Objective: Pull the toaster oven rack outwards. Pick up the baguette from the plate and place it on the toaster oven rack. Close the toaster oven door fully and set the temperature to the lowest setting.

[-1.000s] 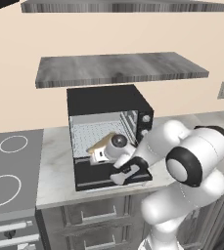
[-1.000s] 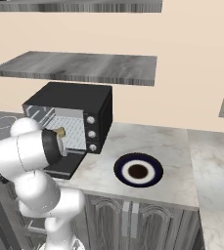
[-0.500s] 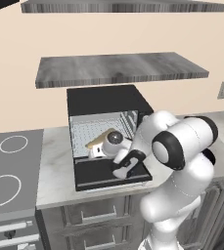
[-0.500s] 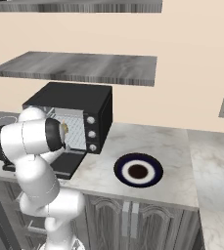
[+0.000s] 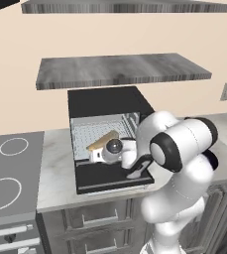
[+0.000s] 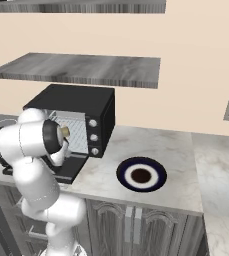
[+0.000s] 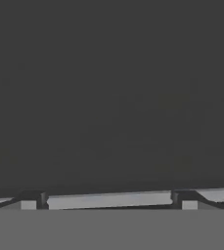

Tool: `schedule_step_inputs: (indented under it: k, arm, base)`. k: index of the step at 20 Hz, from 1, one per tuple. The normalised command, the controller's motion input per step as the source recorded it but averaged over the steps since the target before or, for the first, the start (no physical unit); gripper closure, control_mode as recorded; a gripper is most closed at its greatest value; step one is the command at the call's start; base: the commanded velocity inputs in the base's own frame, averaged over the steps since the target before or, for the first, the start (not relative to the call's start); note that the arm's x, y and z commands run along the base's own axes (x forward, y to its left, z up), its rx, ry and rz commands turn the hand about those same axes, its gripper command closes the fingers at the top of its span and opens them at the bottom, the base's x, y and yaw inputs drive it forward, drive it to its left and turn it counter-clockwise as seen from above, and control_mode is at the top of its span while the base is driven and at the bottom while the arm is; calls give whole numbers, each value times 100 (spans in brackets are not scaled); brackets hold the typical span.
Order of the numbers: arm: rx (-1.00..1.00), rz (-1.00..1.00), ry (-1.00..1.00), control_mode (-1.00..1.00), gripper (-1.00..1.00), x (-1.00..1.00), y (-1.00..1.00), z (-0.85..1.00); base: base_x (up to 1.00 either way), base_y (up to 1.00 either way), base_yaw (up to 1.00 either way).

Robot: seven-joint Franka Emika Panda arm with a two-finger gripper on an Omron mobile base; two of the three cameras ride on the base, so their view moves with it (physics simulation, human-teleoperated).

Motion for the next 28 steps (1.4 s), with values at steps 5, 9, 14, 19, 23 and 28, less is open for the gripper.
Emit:
schedule_step_inputs:
  k: [5, 9, 14, 19, 23, 28]
  arm:
    - [11, 0, -41, -100, -100, 59, -15, 0]
    - [18, 0, -51, -100, -100, 68, -23, 18]
    - [27, 0, -58, -100, -100, 68, -34, 59]
    - [23, 0, -47, -100, -100, 9, -14, 100]
    - [2, 0, -45, -100, -100, -65, 0, 100]
    - [-1, 0, -32, -100, -100, -88, 1, 100]
  base:
    - [0, 0, 0]
    - [0, 0, 0]
    - [0, 0, 0]
    - [0, 0, 0]
    - [0, 0, 0]
    - [0, 0, 0]
